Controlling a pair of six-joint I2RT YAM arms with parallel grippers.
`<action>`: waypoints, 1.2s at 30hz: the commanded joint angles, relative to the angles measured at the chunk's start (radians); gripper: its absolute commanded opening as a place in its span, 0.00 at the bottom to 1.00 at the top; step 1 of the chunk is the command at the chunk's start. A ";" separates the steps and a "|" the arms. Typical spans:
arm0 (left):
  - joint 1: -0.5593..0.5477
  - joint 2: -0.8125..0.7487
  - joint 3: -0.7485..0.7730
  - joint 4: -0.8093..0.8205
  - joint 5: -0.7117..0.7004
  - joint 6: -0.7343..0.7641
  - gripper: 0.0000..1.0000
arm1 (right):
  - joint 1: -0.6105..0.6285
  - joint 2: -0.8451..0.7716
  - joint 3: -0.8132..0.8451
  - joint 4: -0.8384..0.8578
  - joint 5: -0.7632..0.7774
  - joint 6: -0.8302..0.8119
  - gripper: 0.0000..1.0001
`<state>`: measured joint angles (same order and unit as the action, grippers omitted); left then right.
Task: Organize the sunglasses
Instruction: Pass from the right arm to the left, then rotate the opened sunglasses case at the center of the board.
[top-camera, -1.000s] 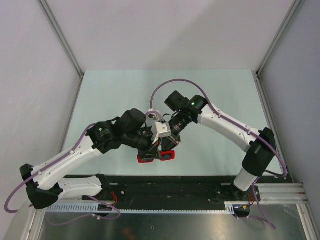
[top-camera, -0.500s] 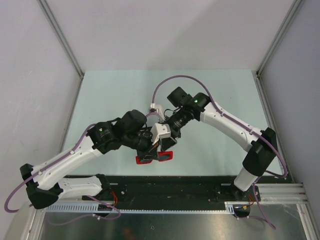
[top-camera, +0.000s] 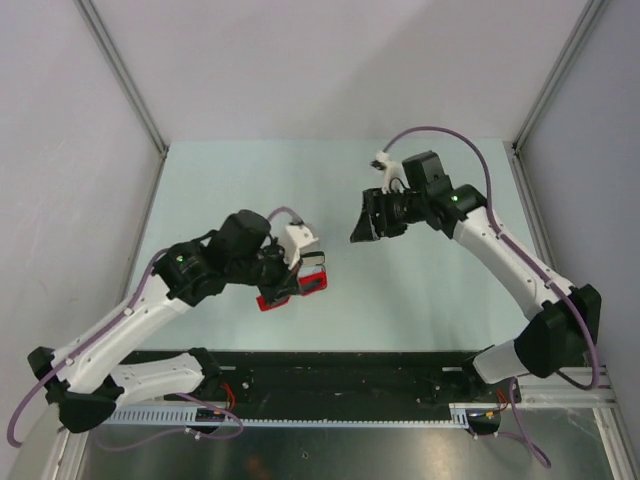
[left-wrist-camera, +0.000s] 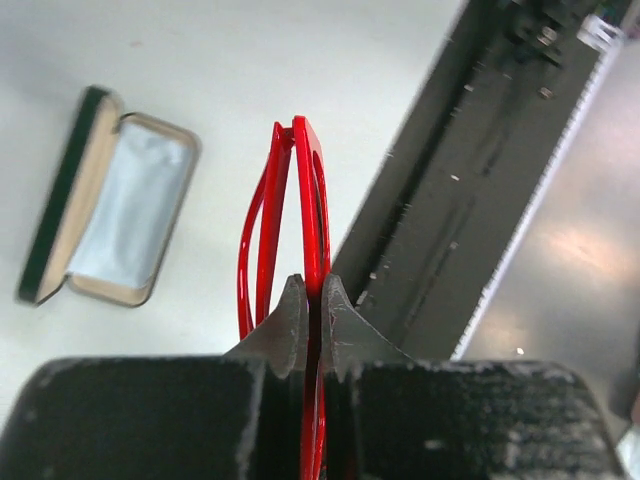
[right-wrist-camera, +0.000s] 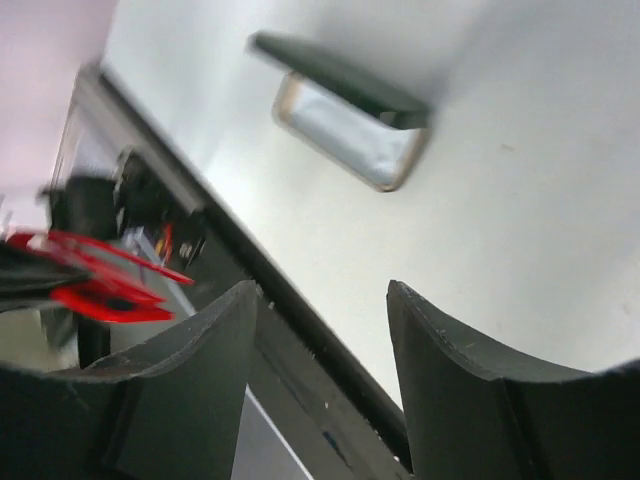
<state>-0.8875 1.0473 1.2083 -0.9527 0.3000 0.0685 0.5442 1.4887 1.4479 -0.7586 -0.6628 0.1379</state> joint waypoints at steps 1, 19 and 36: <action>0.129 -0.050 0.014 0.048 -0.073 -0.047 0.00 | -0.004 -0.094 -0.170 0.238 0.359 0.397 0.59; 0.369 0.115 -0.001 0.154 -0.142 -0.294 0.00 | 0.281 0.350 -0.256 0.539 0.361 0.611 0.02; 0.671 0.010 -0.085 0.170 -0.211 -0.498 0.00 | 0.303 0.107 -0.209 0.582 0.378 -0.115 0.57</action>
<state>-0.2718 1.1011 1.1328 -0.8146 0.1104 -0.3519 0.8421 1.6176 1.1893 -0.2329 -0.3019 0.2764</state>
